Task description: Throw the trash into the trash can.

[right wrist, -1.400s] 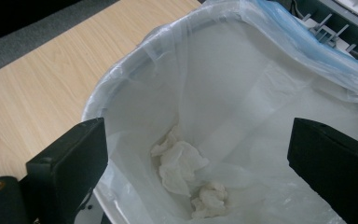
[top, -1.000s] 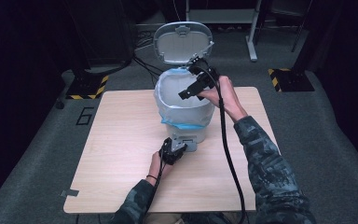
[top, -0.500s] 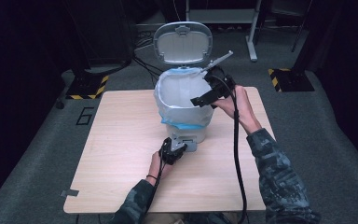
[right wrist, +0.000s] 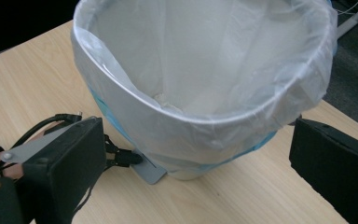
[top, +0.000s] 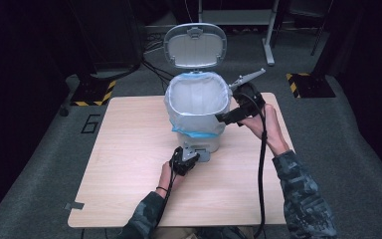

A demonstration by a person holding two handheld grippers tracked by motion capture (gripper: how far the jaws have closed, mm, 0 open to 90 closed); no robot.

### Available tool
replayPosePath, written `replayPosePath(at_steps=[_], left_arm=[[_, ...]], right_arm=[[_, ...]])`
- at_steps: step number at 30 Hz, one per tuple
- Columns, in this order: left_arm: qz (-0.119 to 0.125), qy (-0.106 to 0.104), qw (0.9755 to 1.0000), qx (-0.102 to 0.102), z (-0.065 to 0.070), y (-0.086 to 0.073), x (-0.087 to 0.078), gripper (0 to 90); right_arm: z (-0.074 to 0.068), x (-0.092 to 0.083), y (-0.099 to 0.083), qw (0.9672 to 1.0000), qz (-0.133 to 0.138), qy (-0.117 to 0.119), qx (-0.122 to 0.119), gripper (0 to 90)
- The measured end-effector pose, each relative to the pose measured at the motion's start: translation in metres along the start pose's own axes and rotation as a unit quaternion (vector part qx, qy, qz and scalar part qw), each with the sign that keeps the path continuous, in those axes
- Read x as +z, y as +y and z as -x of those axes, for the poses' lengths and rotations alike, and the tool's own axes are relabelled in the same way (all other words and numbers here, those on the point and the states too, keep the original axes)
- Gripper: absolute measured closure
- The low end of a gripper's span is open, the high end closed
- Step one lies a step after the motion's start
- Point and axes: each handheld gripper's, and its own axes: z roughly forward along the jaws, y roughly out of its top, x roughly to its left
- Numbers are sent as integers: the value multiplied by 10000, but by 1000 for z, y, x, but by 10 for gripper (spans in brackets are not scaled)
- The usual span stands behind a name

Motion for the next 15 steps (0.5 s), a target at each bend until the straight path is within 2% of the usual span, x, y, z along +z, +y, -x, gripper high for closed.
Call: replayPosePath(at_steps=[2,15], left_arm=[[3,-2,10000,-11,0,0,0,900],[-31,4,10000,50,0,0,0,900]], right_arm=[[0,0,-6,10000,-10,-27,95,31],[8,0,-42,9994,28,-124,318,33]])
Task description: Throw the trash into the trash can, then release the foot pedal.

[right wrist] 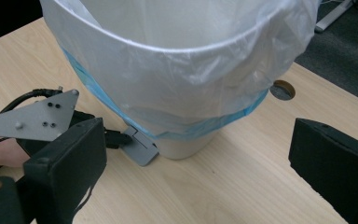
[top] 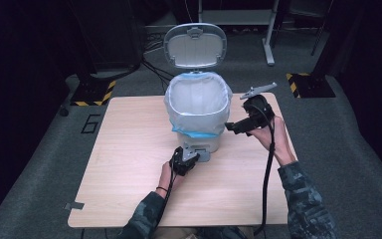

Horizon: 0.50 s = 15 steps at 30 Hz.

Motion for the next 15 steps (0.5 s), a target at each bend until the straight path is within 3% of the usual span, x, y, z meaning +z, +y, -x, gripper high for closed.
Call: replayPosePath(at_steps=[10,12,13,14,15], left_arm=[[-1,-7,10000,-23,0,0,0,900],[2,-27,10000,-77,-1,0,0,899],[31,-27,9998,-198,-2,0,-1,897],[1,50,9995,-324,-5,-1,-3,831],[-80,-8,9989,-461,-8,-2,-7,672]], right_arm=[[5,9,-30,9997,-92,-51,216,34],[6,12,-36,9996,-94,-61,241,32],[7,12,-38,9996,-102,-47,255,31],[7,12,-41,9995,-86,-60,283,31],[7,11,-44,9995,-61,-77,304,30]])
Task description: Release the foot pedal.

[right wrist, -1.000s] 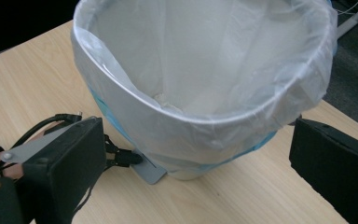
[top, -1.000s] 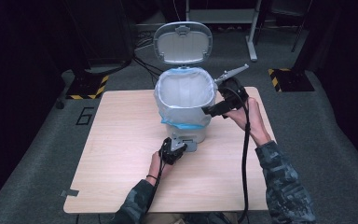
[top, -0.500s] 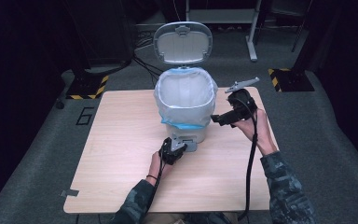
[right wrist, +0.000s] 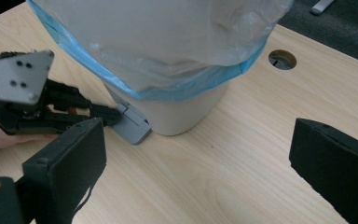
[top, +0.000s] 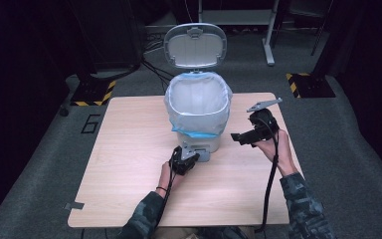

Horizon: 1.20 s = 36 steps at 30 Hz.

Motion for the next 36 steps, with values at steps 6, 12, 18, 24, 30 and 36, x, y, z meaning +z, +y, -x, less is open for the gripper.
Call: replayPosePath(at_steps=[6,12,18,24,30,36], left_arm=[[-94,5,9987,-510,-11,-16,-43,258],[-37,487,9955,-812,-32,-42,-87,199],[-178,1006,9893,-1041,-50,-71,-117,179],[-532,1343,9800,-1371,-70,-97,-129,159],[-611,1431,9767,-1478,-76,-106,-128,149],[-631,1403,9762,-1530,-78,-106,-128,148]], right_arm=[[5,-5,-28,9998,63,-151,109,25],[13,-5,-72,9987,98,-345,360,21],[17,0,-118,9962,97,-588,630,15],[16,15,-161,9921,5,-904,865,11],[18,26,-189,9900,-70,-1029,958,13],[17,39,-204,9882,-269,-1148,974,0]])
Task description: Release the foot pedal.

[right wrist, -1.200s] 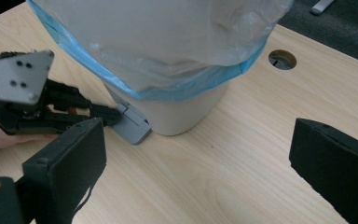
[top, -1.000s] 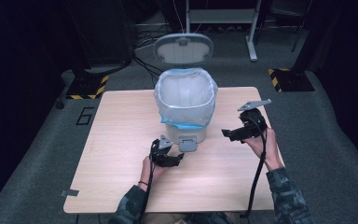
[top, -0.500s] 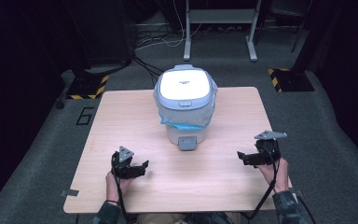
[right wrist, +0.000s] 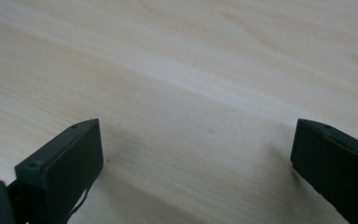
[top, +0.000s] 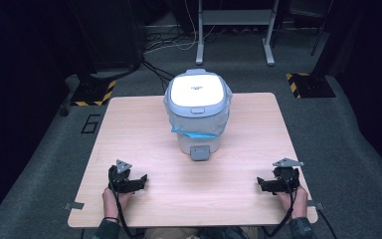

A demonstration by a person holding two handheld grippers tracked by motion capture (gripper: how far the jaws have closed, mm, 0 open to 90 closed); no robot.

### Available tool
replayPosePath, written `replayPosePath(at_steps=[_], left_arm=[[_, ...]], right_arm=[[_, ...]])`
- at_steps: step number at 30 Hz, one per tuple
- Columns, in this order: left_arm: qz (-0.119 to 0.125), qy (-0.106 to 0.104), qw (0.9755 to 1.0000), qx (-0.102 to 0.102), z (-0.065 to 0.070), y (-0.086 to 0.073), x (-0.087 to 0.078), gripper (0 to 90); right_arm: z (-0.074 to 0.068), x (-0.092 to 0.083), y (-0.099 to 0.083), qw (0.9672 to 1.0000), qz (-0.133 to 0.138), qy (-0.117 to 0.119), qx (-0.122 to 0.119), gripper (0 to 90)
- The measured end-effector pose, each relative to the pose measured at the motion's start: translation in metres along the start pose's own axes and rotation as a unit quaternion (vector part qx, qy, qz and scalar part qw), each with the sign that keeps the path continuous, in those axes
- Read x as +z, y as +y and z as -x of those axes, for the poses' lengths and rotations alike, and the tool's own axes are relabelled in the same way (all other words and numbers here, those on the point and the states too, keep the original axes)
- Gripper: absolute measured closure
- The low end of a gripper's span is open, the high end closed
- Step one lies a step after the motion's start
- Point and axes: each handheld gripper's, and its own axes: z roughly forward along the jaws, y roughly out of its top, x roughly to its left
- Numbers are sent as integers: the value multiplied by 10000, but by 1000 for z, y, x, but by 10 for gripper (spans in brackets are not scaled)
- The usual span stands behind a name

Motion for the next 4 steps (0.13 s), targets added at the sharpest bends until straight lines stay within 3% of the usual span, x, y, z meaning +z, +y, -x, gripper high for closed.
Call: replayPosePath(at_steps=[1,4], left_arm=[[6,6,10000,-6,0,0,0,146],[9,4,10000,-7,0,0,0,146]], right_arm=[[0,0,-3,9999,141,7,-31,0],[0,-1,-5,9999,141,5,-18,0]])
